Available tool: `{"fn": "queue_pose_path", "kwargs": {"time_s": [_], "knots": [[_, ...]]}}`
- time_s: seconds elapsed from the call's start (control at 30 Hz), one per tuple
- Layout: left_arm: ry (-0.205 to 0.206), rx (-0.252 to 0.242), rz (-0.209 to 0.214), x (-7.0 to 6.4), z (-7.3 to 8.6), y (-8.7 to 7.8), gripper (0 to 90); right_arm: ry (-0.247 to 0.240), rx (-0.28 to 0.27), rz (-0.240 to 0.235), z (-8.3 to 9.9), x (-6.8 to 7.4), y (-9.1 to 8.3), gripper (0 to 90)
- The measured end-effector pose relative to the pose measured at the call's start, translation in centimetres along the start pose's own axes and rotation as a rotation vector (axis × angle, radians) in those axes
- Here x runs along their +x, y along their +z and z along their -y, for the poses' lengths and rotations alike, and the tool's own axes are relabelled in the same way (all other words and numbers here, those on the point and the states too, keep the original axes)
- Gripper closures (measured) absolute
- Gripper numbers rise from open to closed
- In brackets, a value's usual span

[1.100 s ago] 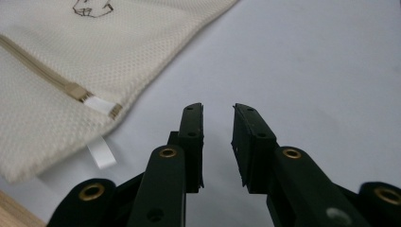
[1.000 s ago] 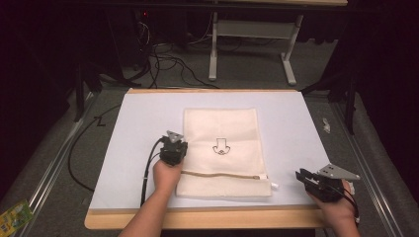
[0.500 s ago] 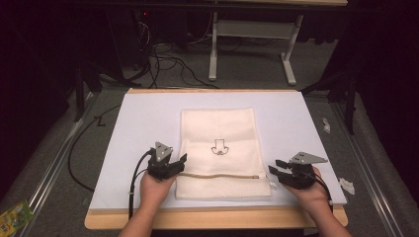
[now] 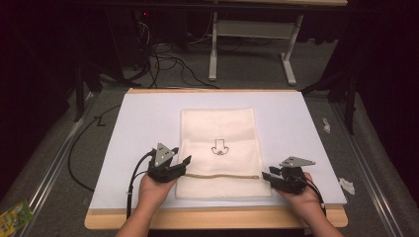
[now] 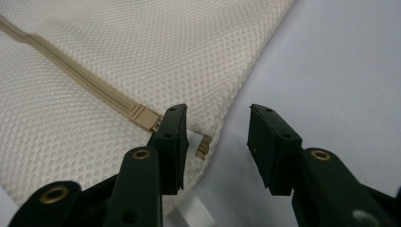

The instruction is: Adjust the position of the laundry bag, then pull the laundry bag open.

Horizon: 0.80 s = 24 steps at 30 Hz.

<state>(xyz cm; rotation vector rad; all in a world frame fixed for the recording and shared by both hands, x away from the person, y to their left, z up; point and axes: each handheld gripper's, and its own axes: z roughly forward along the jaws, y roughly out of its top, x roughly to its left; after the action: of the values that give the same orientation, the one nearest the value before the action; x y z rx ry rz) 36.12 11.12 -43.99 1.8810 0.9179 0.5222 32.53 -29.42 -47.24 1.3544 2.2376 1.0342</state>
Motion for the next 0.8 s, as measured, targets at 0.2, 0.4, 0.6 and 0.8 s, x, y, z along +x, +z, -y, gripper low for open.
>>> {"fn": "queue_pose_path", "kwargs": {"time_s": [0.2, 0.4, 0.6, 0.8], "knots": [[-0.005, 0.021, -0.015, 0.1, 1.2, -1.5, 44.6, 0.040, -0.004, -0.037, 0.6, -0.2, -0.3, 53.8], [0.000, 0.028, -0.016, -0.1, 1.2, -1.0, 42.2, -0.010, 0.025, -0.012, 0.7, 0.4, -0.2, 58.5], [0.024, 0.016, -0.027, -0.5, 1.1, -1.2, 41.4, -0.078, 0.032, -0.017, 0.7, 1.0, -0.1, 76.1], [-0.008, 0.007, -0.005, -0.3, 0.6, -1.5, 39.2, -0.074, 0.024, -0.057, 0.6, 0.5, -0.5, 84.8]]}}
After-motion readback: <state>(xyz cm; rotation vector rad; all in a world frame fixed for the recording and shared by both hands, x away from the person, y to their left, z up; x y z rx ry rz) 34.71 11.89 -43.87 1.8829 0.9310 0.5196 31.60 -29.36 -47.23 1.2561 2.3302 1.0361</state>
